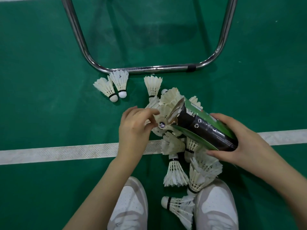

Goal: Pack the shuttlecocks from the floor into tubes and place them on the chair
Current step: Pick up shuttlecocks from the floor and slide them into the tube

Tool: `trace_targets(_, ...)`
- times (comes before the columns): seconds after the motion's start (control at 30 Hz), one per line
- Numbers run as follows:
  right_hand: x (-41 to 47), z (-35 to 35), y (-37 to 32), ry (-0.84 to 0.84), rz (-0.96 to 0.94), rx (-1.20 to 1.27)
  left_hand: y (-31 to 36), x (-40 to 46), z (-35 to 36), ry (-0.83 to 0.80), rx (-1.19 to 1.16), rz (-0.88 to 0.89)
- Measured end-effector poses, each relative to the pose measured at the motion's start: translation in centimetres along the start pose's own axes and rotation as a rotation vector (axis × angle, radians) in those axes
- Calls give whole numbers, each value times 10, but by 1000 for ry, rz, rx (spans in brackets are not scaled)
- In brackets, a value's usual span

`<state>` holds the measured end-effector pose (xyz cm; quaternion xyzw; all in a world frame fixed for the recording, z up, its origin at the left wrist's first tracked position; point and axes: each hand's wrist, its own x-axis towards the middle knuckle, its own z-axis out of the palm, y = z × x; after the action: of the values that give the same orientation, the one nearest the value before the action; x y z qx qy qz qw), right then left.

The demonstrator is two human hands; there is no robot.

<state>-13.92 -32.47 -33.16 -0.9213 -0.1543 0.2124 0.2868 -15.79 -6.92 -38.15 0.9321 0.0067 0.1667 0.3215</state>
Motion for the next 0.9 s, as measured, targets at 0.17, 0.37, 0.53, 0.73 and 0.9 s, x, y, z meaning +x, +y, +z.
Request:
trace_targets(0.17,1,-4,0,21,4,38,10,-1,-30,56,-226,-334)
trace_targets(0.37,-2,-4,-4,-9,10,2,15,2,-50,191,-496,-531)
trace_targets(0.53,-2,1,-7,-36,9,-23,19,1,-53,257,-772,-656)
trace_targets(0.73,1,4,-14,-54,-22,-40,20,-8,-52,129,-871,-677)
trace_targets(0.9,5,6,-26,-86,-66,-55,23,-15,-52,-4,-887,-674)
